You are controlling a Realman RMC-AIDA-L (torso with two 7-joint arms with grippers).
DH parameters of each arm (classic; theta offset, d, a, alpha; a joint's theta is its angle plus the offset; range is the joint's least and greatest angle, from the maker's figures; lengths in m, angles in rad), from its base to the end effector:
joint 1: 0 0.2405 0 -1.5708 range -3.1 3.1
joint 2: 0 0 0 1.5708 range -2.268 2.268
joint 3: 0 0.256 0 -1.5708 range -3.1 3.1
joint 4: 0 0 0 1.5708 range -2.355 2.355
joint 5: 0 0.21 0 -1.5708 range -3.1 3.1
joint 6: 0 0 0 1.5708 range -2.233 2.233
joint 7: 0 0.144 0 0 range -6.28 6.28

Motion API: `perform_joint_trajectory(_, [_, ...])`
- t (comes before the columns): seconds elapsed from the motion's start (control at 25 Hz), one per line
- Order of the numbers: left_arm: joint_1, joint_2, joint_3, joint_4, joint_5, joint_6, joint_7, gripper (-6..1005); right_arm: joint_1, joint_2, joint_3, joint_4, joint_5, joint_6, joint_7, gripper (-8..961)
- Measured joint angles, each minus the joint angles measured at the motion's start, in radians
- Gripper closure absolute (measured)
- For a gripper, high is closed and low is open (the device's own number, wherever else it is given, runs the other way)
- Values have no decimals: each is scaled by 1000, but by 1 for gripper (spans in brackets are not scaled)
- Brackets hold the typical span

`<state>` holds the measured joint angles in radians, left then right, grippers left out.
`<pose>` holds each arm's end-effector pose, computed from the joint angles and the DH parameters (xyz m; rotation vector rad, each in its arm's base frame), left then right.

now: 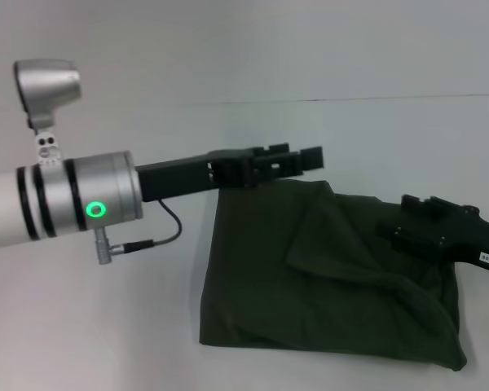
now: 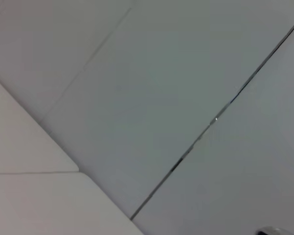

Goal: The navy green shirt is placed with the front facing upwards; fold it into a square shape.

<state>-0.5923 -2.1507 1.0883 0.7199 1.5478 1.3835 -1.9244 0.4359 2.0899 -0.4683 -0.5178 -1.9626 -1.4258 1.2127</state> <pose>-0.1612 0.3569 -0.0394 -2.6597 -1.1768 -1.1181 0.3183 0.3112 0.0009 -2.3841 0.7767 0.7498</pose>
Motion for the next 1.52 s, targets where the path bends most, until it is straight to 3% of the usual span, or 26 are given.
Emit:
perform_joint_trajectory(0.12, [6, 2, -30, -2, 0, 17, 14, 135, -4, 0, -11, -13, -2, -118, -51, 186])
perform_joint_trajectory(0.24, [11, 3, -40, -1, 0, 18, 21, 138, 10, 3, -53, -1, -13, -138, -76, 187])
perform_joint_trajectory(0.6, [12, 4, -51, -1, 0, 19, 38, 145, 99, 9, -207, 120, -10, 54, -86, 188])
perform_joint_trajectory(1.52, [19, -2, -61, -5, 2, 21, 44, 163, 120, 9, -293, 129, -10, 176, -89, 193])
